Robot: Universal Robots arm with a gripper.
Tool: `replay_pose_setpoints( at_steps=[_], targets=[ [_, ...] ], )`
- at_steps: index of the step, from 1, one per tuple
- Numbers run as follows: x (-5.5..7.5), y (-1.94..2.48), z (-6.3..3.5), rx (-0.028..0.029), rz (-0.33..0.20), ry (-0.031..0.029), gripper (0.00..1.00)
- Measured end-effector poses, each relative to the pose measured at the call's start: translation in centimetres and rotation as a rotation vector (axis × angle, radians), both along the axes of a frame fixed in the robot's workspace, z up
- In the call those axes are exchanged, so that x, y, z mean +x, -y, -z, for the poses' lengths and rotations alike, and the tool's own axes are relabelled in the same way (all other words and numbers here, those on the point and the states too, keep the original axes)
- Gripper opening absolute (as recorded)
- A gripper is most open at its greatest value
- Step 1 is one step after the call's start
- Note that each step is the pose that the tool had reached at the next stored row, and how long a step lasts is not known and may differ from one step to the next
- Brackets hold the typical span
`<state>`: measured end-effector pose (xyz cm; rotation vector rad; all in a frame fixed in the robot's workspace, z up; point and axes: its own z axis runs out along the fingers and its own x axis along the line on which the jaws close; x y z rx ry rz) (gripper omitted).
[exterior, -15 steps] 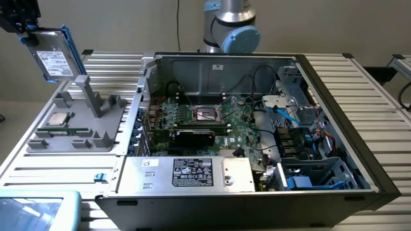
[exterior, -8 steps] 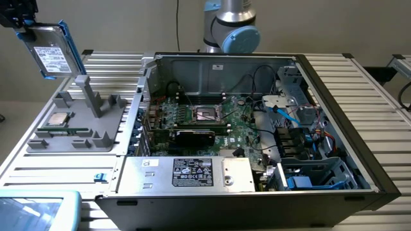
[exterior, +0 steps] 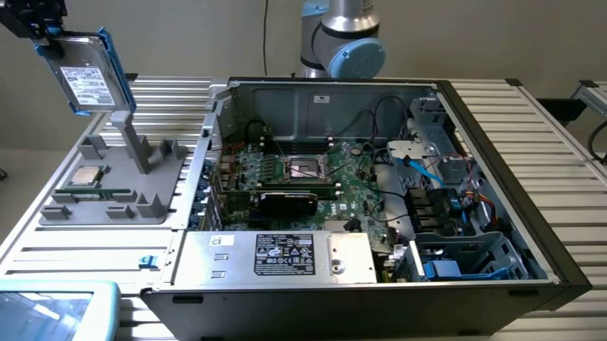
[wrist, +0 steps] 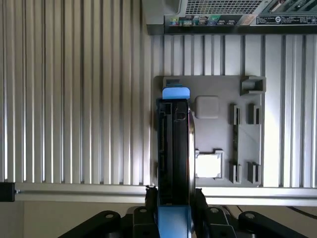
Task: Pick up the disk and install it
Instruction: 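Pick up the disk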
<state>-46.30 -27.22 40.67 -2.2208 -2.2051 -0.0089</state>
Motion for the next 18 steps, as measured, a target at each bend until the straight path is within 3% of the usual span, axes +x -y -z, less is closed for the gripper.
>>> replay_pose_setpoints(
  at_steps=[6, 12, 18],
  targets=[
    [1.8, 0.0, -1.78, 0.0019, 0.0, 0.0001, 0.37],
    [4.3, 0.0, -3.72, 0.0084, 0.0, -0.0001, 0.37],
    [6.7, 0.03, -6.27, 0.0105, 0.0, 0.0, 0.37]
  ],
)
